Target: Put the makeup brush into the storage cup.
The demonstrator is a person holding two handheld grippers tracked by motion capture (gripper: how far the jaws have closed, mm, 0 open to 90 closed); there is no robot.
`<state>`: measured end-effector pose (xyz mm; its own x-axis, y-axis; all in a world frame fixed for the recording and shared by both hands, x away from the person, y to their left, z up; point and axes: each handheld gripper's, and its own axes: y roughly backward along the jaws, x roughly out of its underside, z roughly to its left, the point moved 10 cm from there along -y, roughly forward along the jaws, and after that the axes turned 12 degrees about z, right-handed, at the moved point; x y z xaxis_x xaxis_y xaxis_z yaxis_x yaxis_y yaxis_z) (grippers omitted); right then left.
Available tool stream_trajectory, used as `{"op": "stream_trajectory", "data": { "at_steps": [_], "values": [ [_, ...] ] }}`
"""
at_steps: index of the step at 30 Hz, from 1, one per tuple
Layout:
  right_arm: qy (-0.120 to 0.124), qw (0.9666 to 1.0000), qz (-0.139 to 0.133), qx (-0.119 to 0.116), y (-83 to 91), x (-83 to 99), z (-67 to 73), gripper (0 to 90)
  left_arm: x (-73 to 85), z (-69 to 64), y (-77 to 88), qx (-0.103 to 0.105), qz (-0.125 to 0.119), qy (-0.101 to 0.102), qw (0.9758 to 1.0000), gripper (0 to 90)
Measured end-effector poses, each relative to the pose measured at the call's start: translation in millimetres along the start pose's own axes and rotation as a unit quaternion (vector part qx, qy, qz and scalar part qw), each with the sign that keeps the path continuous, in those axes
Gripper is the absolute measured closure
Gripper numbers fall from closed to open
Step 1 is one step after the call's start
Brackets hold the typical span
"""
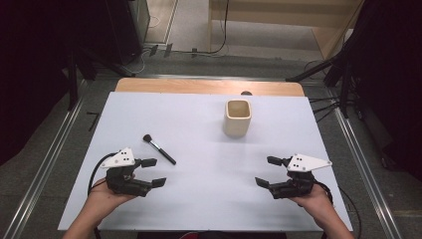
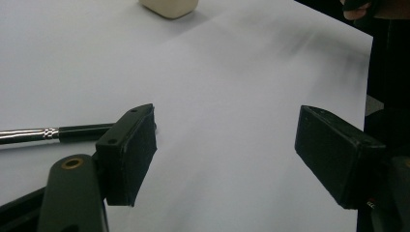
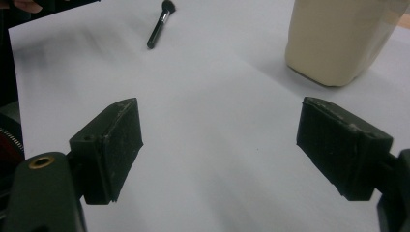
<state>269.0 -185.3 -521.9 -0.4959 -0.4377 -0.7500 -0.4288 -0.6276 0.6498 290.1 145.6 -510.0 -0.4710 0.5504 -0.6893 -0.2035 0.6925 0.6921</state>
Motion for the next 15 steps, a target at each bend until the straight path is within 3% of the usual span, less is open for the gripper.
{"op": "stream_trajectory", "data": {
  "at_steps": [15],
  "values": [
    [-0.001,1.0,0.001,-0.002,-0.2,0.5,0.5,17.4,2.3,2.2,-0.2,-0.001,0.009,0.0,1.0,23.3]
  ]
}}
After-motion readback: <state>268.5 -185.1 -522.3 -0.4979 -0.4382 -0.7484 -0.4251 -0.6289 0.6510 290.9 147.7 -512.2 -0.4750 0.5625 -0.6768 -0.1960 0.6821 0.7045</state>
